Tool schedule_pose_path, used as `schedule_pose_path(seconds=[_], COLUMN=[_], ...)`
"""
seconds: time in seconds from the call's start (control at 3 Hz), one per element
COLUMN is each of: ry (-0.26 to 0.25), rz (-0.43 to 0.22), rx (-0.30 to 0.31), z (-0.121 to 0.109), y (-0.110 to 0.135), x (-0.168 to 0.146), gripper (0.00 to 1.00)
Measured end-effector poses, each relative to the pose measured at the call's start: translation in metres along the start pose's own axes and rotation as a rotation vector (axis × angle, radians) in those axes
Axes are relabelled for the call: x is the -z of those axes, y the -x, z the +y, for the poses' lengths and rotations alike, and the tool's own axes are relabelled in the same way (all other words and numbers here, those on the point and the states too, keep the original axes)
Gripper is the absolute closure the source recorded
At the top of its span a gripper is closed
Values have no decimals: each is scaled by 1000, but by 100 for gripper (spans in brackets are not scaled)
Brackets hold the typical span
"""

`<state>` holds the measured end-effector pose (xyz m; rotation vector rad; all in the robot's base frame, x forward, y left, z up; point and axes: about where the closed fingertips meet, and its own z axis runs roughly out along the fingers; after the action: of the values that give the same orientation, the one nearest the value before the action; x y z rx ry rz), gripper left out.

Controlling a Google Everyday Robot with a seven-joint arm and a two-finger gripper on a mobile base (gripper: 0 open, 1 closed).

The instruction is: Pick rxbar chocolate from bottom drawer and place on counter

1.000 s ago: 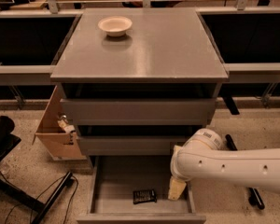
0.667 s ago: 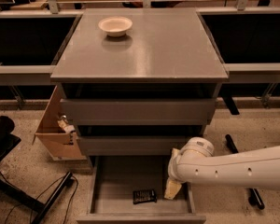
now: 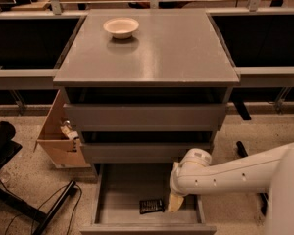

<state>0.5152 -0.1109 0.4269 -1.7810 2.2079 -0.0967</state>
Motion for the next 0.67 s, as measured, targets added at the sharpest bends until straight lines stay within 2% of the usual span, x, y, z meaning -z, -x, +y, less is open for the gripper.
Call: schedule_pose_path(seconds=[0.33, 0.67], ry=[41, 52], rz=[20, 19], rx=[64, 101], z=[19, 25], y=[-1, -9], x=[-57, -121], gripper=[0, 0])
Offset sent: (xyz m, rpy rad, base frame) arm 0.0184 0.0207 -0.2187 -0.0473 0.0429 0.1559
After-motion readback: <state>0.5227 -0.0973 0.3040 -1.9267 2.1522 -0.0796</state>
